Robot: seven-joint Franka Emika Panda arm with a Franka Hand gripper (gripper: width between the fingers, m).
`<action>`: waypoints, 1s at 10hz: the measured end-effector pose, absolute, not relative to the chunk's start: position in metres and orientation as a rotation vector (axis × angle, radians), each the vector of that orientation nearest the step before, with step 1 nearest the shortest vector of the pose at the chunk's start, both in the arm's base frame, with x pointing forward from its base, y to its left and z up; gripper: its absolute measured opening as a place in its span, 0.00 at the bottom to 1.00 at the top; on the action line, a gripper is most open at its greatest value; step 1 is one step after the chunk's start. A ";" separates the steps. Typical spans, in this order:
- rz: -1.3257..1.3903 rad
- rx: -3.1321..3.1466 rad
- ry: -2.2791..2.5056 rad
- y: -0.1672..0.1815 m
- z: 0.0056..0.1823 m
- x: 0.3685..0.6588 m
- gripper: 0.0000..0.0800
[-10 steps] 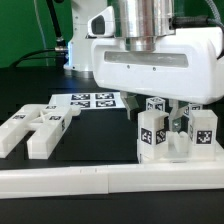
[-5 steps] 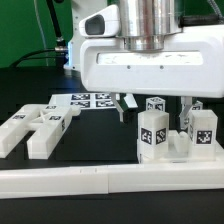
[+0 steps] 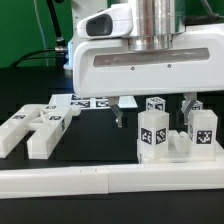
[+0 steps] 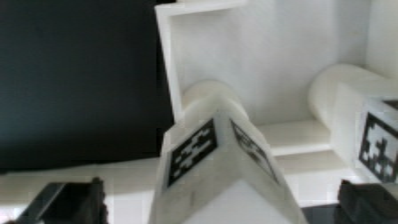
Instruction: Assemble chair
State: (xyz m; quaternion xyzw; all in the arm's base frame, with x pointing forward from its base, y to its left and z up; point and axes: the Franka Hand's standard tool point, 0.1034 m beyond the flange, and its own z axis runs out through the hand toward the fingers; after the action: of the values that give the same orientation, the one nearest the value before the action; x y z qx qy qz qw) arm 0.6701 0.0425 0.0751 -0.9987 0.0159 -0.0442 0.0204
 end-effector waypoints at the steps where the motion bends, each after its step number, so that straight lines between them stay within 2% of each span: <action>1: -0.139 -3.100 -0.034 0.043 0.075 0.670 0.81; 3: -0.135 -3.102 -0.413 0.042 0.076 0.670 0.81; 6: -0.139 -3.069 -0.705 0.044 0.075 0.670 0.81; 9: -0.137 -3.051 -0.812 0.044 0.075 0.670 0.81; 10: -0.137 -3.052 -0.810 0.044 0.075 0.670 0.66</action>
Offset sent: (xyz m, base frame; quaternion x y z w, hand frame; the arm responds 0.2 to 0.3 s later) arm -0.0040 0.0084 0.0015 -0.0078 0.0170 -0.1162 0.9930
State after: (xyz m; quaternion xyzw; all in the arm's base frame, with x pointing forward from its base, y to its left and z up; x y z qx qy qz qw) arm 0.6700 0.0437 0.0753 -0.9656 -0.2564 -0.0433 -0.0095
